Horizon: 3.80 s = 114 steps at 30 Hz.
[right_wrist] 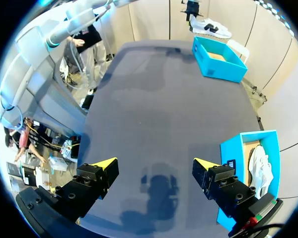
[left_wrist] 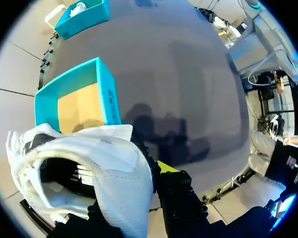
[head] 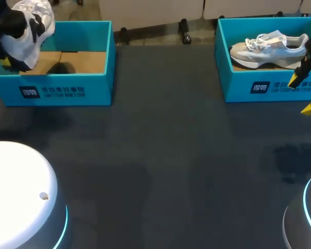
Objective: Take the shoe out of the shoebox, open the shoe tongue, remove and reinsert the insole, then place the shoe into the shoebox
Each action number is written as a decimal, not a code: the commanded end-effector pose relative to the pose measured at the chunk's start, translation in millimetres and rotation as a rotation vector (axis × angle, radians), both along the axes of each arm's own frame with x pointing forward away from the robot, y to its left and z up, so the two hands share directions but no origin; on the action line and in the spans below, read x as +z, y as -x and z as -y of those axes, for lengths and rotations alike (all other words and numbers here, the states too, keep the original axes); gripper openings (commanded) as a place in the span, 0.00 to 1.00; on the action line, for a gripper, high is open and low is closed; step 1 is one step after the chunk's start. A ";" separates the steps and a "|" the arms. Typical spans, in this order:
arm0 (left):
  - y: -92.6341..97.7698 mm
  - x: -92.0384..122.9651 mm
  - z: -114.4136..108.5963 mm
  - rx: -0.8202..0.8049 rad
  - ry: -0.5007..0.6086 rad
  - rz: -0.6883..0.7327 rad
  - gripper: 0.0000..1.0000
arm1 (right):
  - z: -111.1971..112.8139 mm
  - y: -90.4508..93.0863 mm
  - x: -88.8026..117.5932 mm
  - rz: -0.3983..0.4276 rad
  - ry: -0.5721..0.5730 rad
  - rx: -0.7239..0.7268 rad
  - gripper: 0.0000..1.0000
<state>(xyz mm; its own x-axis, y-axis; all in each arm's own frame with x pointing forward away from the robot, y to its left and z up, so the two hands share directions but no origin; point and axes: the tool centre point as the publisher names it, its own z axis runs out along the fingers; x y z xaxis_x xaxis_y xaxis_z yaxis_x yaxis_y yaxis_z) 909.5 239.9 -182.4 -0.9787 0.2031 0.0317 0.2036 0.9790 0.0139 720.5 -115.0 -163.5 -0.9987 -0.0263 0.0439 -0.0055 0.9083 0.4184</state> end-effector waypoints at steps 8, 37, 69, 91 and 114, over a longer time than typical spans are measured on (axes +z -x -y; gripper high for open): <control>-37.2 0.0 -49.4 0.050 -0.012 -0.032 0.00 | -0.1 -1.2 -0.6 -0.002 0.003 0.000 1.00; -87.6 -16.7 -63.1 0.100 -0.047 -0.078 0.00 | -0.1 -1.2 -0.6 -0.002 0.003 0.000 1.00; -110.1 -9.2 -105.4 -1.335 -0.206 0.050 0.00 | -0.1 -1.2 -0.6 -0.002 0.003 0.000 1.00; -122.2 -4.3 -96.0 -1.404 -0.237 0.013 0.00 | -0.1 -1.2 -0.6 -0.002 0.003 0.000 1.00; -143.1 -29.4 -81.4 -1.341 -0.229 -0.014 0.00 | -0.1 -1.2 -0.6 -0.002 0.003 0.000 1.00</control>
